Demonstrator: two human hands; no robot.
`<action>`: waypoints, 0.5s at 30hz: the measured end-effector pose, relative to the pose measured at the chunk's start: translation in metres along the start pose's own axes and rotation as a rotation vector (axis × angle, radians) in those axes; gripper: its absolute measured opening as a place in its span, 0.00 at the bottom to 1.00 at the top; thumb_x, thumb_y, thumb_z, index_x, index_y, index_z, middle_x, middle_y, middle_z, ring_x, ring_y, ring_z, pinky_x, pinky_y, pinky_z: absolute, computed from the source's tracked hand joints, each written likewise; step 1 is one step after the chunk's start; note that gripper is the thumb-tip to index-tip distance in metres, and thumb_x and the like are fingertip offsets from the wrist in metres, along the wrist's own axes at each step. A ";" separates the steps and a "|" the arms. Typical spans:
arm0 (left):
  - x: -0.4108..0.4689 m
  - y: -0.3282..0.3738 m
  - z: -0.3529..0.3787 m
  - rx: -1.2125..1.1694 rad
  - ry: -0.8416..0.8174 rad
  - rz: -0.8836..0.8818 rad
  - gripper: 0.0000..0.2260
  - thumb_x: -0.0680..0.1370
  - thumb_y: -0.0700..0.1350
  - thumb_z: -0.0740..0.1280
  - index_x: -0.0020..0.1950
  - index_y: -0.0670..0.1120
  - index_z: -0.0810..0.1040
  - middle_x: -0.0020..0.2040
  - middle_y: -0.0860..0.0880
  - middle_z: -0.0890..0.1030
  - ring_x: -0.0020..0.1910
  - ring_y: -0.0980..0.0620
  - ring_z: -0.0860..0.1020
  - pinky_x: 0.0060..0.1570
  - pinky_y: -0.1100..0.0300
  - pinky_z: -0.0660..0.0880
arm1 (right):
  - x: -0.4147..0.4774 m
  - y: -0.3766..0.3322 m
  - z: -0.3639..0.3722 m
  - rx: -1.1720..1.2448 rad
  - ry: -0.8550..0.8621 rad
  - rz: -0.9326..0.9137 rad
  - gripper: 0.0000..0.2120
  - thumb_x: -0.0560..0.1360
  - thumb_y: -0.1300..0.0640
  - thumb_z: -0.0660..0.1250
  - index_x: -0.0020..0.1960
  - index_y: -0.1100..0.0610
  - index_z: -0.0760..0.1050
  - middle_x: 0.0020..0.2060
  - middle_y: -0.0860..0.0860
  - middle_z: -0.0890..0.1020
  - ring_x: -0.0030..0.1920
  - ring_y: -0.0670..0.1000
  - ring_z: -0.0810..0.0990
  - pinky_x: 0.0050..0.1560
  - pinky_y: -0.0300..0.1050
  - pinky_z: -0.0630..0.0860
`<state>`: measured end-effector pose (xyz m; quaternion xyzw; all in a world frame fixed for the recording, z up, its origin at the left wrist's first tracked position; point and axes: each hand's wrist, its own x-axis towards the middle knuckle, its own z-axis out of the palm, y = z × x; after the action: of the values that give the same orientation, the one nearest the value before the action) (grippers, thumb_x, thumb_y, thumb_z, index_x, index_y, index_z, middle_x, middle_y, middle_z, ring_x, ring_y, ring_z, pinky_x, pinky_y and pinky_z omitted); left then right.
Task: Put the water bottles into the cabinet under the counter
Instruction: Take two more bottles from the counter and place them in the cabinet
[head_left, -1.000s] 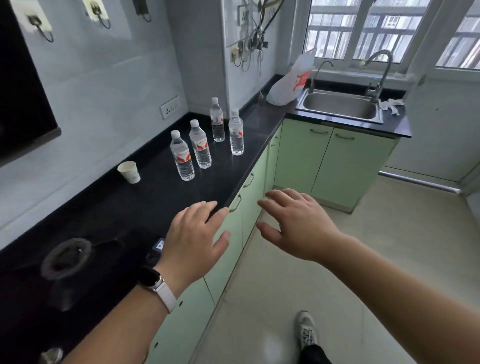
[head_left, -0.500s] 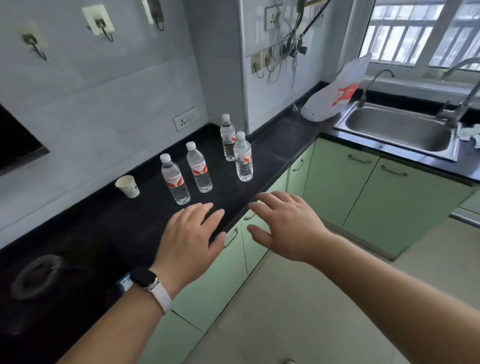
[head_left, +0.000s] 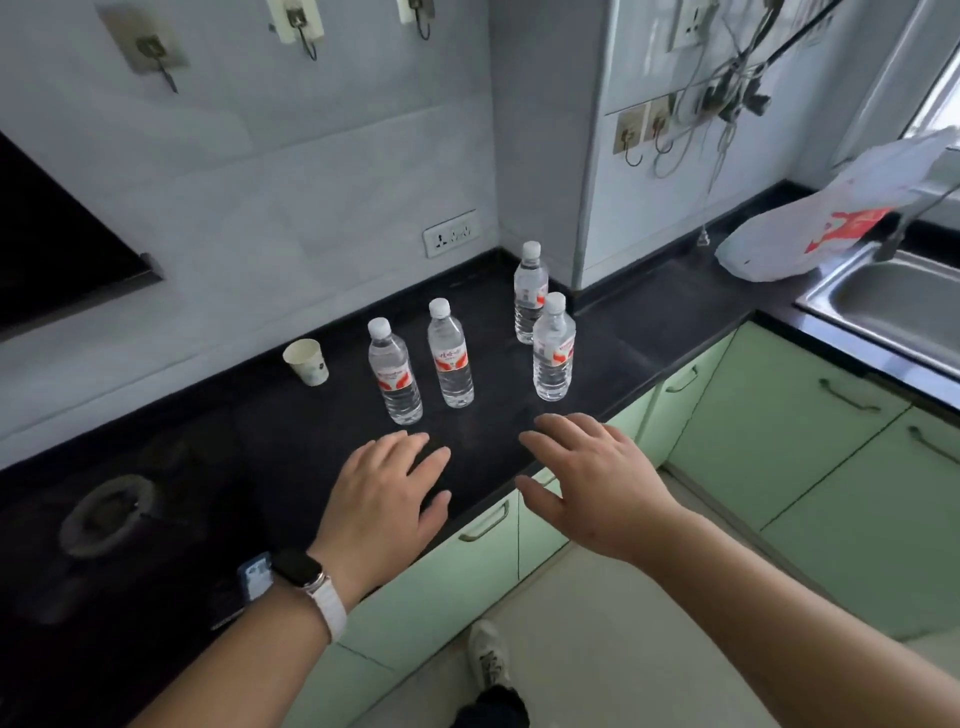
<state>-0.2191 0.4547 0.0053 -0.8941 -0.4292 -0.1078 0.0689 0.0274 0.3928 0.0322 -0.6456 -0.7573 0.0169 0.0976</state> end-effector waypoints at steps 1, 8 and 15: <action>0.007 -0.006 0.007 -0.006 -0.014 -0.006 0.21 0.77 0.55 0.61 0.63 0.46 0.82 0.60 0.43 0.82 0.61 0.41 0.79 0.58 0.43 0.77 | 0.009 0.005 0.004 -0.001 -0.013 0.001 0.24 0.77 0.37 0.54 0.63 0.49 0.75 0.60 0.46 0.77 0.60 0.53 0.76 0.57 0.50 0.74; 0.057 -0.065 0.058 -0.117 -0.071 -0.200 0.23 0.76 0.57 0.59 0.62 0.46 0.82 0.57 0.48 0.82 0.58 0.46 0.80 0.52 0.49 0.79 | 0.093 0.032 0.024 -0.007 -0.137 0.024 0.30 0.76 0.34 0.48 0.71 0.47 0.69 0.67 0.45 0.72 0.67 0.52 0.71 0.65 0.50 0.67; 0.084 -0.116 0.108 -0.506 -0.097 -0.647 0.21 0.80 0.52 0.67 0.71 0.46 0.75 0.67 0.49 0.77 0.67 0.48 0.73 0.62 0.53 0.72 | 0.171 0.040 0.059 0.117 -0.226 0.104 0.28 0.78 0.36 0.56 0.74 0.47 0.64 0.69 0.44 0.70 0.69 0.51 0.68 0.67 0.48 0.67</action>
<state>-0.2447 0.6132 -0.0749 -0.7059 -0.6508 -0.1837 -0.2108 0.0309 0.5734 -0.0102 -0.6710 -0.7267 0.1387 0.0484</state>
